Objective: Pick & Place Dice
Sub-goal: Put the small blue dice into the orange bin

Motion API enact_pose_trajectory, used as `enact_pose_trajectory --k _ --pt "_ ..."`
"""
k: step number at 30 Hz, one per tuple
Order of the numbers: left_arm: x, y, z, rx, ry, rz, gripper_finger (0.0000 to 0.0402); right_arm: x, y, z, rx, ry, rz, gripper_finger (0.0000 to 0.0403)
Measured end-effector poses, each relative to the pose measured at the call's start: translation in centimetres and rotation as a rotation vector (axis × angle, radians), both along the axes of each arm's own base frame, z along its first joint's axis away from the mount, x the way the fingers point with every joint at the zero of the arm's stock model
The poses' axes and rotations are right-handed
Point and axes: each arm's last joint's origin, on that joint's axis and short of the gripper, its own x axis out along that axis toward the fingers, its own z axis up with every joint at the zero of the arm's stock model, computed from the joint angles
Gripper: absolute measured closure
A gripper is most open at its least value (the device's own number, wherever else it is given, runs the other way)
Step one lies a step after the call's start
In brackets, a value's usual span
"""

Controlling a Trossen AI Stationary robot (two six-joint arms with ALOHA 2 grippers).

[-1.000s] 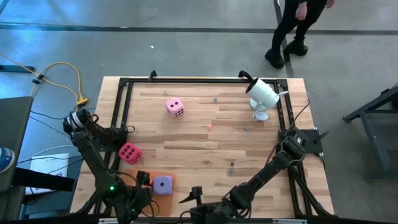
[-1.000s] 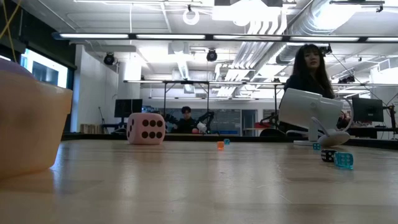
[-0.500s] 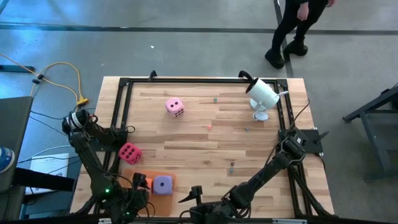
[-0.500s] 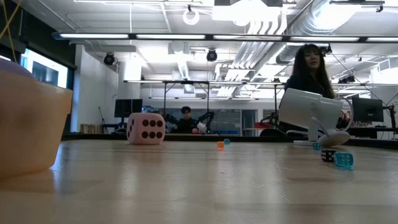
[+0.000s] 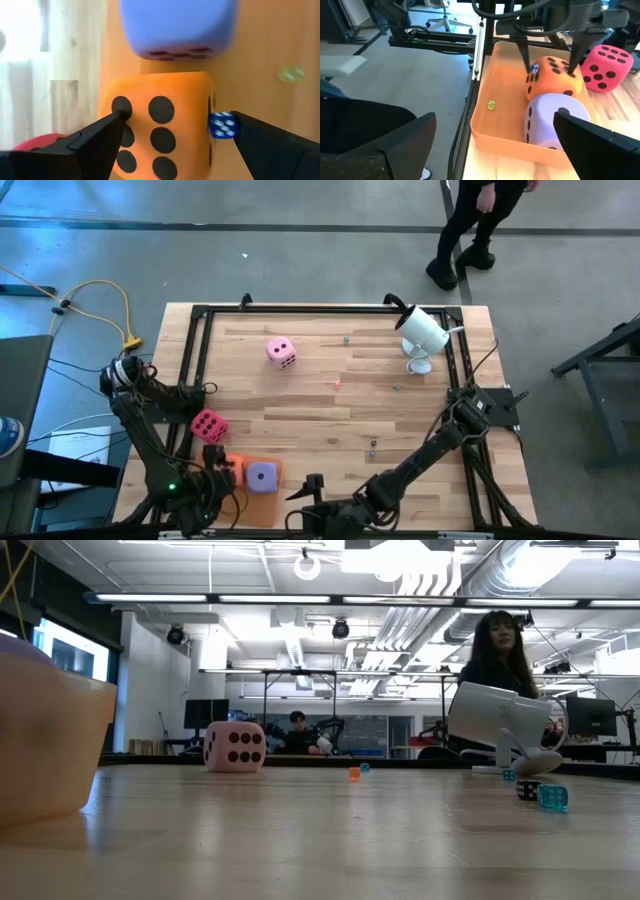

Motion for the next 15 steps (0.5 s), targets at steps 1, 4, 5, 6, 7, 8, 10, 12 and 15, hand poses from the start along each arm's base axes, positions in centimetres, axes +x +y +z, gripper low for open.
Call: enact_pose_trajectory --k 1,4,5,6,7,8,10,12,15 --pt "0.0 0.1 -0.4 0.007 -0.004 0.015 0.0052 0.0 0.0 0.0 0.003 0.002 0.003 0.0011" --pt "-0.3 -0.1 -1.6 0.026 -0.017 0.024 0.0052 -0.1 0.1 0.0 0.014 0.006 0.010 0.0011" --pt "-0.4 -0.2 -1.9 0.037 -0.014 0.018 0.0052 -0.2 0.2 0.0 0.015 0.007 0.012 0.0011" --pt "-0.6 -0.4 -2.1 0.048 -0.013 0.003 0.0052 -0.3 0.3 0.0 0.015 0.007 0.016 0.0011" --pt "-0.8 -0.5 -2.1 0.054 -0.013 -0.016 0.0052 -0.3 0.4 0.0 0.015 0.007 0.018 0.0011" --pt "-1.0 -0.7 -2.0 0.053 -0.015 -0.030 0.0052 -0.4 0.5 0.0 0.014 0.007 0.019 0.0011" --pt "-1.2 -1.0 -1.4 0.022 -0.013 -0.048 0.0052 -0.5 0.7 0.0 0.014 0.007 0.022 0.0011" --pt "-1.3 -1.3 -0.6 -0.033 -0.002 -0.051 0.0052 -0.5 0.6 0.0 0.009 0.006 0.023 0.0011" --pt "-1.3 -1.5 0.5 -0.094 0.005 -0.065 0.0052 -0.4 0.5 0.0 0.006 0.007 0.020 0.0011"
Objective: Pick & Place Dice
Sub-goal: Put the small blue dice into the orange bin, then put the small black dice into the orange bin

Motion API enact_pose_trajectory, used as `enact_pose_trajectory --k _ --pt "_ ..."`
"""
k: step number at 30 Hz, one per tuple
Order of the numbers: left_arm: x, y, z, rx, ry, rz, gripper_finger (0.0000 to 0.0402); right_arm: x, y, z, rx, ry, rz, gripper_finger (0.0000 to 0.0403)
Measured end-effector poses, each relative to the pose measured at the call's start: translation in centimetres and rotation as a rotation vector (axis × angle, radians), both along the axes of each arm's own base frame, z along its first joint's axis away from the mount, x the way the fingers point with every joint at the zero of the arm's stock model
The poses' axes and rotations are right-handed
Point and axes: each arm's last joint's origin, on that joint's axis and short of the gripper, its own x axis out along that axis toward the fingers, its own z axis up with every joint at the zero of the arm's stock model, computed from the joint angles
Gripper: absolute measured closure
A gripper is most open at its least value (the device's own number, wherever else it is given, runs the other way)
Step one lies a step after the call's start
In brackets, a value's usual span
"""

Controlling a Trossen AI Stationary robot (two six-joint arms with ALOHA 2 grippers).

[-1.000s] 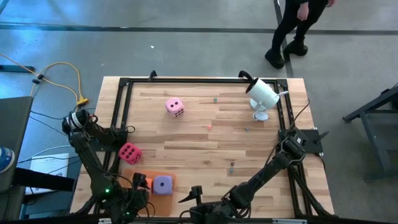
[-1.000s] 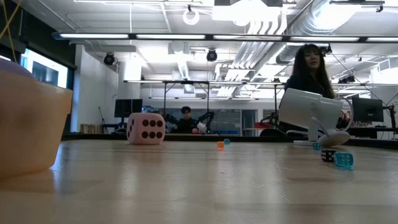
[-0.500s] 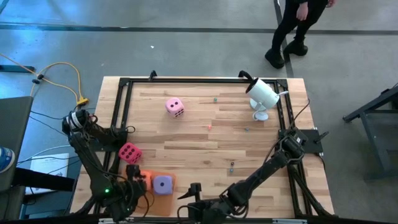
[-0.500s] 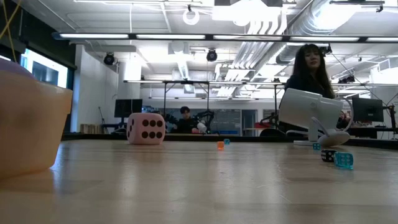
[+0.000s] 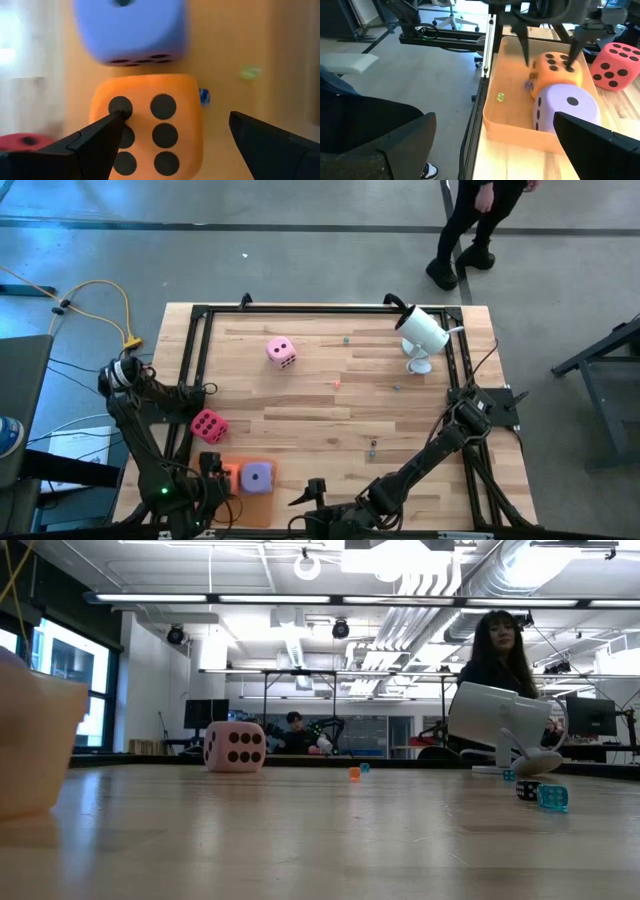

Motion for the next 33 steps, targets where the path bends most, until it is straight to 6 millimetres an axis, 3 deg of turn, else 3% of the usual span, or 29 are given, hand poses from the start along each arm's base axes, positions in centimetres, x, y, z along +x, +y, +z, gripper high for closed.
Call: enact_pose_trajectory --k 6,16,29,33 --pt "-0.1 0.0 0.4 -0.017 0.003 -0.015 0.0052 0.6 -0.9 -0.2 0.013 0.018 -0.031 0.0011" --pt "0.0 0.0 0.4 0.007 -0.011 -0.054 0.0052 0.3 -0.6 -0.3 0.011 0.030 -0.024 0.0011" --pt "0.3 0.8 1.8 0.094 -0.244 -0.046 0.0052 0.2 -0.6 -0.4 -0.001 0.041 -0.026 0.0011" --pt "0.8 0.3 2.1 0.115 -0.387 -0.062 0.0052 0.2 -0.6 -0.4 0.000 0.048 -0.029 0.0011"
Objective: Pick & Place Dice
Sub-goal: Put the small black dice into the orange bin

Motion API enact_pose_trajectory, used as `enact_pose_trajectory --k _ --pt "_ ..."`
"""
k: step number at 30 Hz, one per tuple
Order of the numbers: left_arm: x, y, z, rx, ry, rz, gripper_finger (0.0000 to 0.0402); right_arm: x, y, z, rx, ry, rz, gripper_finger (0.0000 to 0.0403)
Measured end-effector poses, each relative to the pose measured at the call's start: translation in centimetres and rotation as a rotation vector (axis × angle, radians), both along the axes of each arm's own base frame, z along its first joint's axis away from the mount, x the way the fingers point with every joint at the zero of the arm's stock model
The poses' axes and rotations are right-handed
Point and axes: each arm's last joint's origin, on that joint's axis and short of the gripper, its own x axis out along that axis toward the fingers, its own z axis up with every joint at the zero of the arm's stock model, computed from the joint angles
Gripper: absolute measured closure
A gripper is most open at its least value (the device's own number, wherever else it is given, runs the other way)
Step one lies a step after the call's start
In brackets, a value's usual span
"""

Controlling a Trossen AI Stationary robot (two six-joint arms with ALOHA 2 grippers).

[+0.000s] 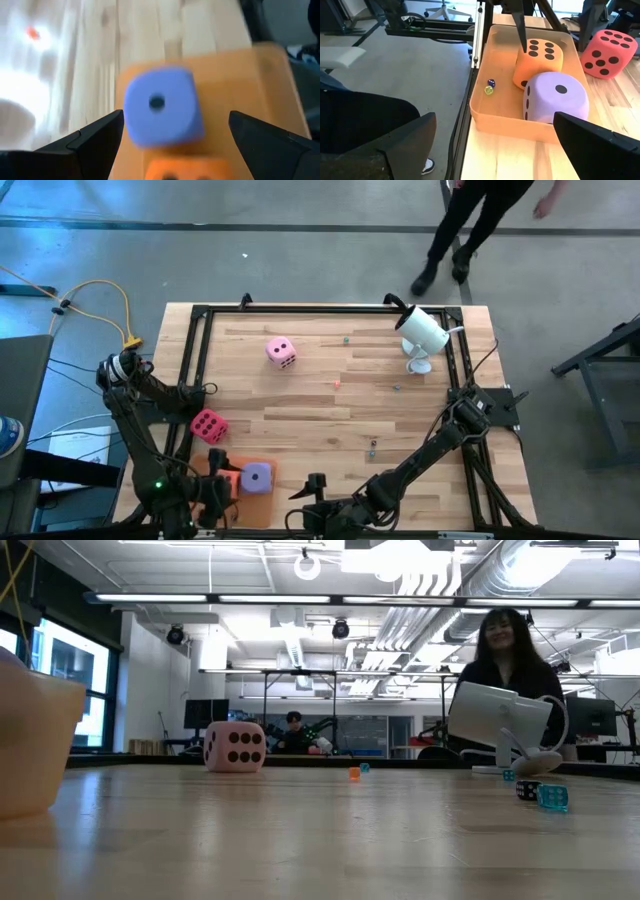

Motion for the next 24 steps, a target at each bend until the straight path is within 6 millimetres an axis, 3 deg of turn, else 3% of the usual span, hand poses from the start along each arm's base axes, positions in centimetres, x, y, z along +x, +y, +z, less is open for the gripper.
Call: enact_pose_trajectory --k 5,11,18,24 --pt "0.9 -0.6 0.4 0.036 -0.068 -0.103 0.0052 -0.1 0.0 -0.2 0.029 0.020 -0.031 0.0011" --pt "2.2 0.1 0.3 0.103 -0.035 -0.148 0.0052 -0.8 -0.1 -0.9 0.023 0.083 -0.128 0.0011" --pt "3.7 1.1 0.2 0.082 0.021 -0.127 0.0052 -3.0 -0.8 -0.6 0.023 0.144 -0.360 0.0011" --pt "3.4 0.8 0.2 0.065 0.036 -0.142 0.0052 -4.5 -1.0 -1.2 -0.021 0.137 -0.525 0.0011"
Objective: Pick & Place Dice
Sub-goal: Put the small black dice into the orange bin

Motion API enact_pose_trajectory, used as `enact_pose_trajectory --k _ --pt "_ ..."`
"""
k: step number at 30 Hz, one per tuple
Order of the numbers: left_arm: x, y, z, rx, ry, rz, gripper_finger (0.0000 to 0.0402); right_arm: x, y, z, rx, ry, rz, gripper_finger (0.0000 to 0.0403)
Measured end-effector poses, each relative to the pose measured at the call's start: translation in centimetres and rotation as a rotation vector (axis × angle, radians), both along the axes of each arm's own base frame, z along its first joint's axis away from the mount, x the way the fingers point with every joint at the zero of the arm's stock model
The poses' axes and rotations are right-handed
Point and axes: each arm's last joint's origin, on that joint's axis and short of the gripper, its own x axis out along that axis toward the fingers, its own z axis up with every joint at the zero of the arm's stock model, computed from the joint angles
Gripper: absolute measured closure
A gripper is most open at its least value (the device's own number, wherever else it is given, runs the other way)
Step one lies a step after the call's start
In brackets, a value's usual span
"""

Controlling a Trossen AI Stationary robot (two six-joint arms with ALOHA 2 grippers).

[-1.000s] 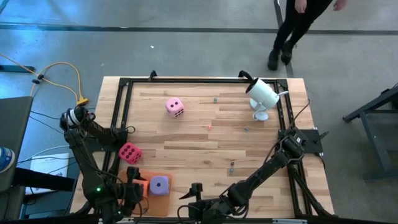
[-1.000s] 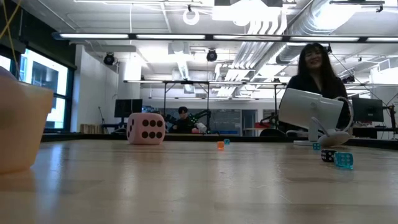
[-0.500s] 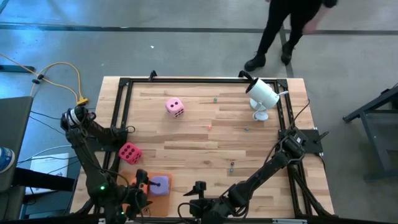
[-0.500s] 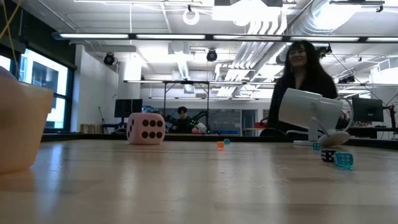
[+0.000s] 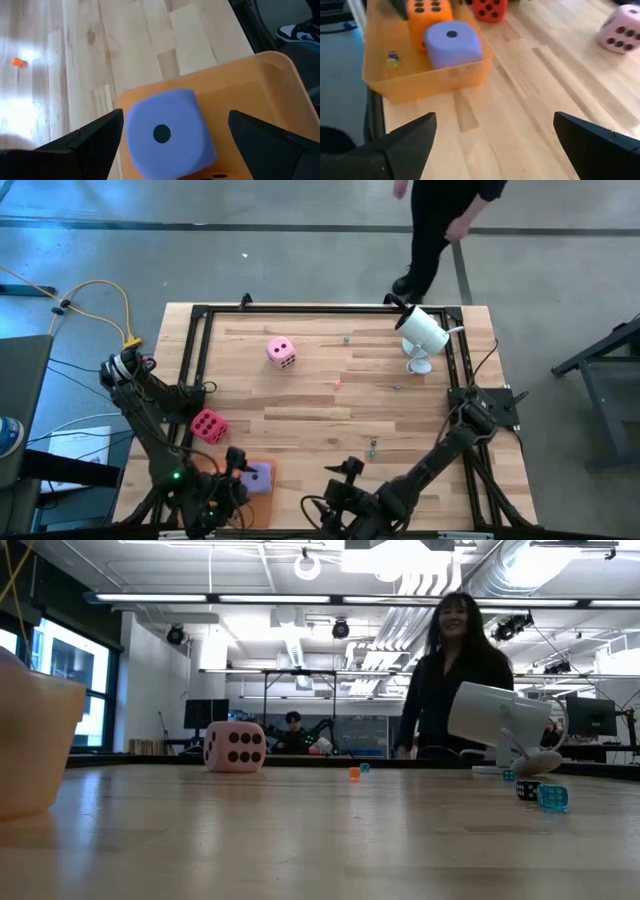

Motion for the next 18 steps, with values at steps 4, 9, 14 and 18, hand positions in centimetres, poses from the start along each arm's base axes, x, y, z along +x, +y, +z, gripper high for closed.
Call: enact_pose_trajectory --k 4,9,14,18 --pt "-0.1 -0.1 0.0 0.003 -0.007 0.000 0.0052 0.1 0.1 0.0 0.046 0.019 0.026 0.0011" --pt "-0.2 -0.1 0.0 0.007 -0.010 -0.005 0.0052 0.8 0.4 0.3 0.078 0.007 0.101 0.0011" --pt "0.0 0.0 0.0 0.009 -0.011 0.001 0.0052 1.3 0.3 0.4 0.106 -0.017 0.101 0.0011" --pt "0.0 0.0 0.0 -0.011 -0.004 0.015 0.0052 1.8 -0.1 0.4 0.132 -0.012 0.103 0.0011"
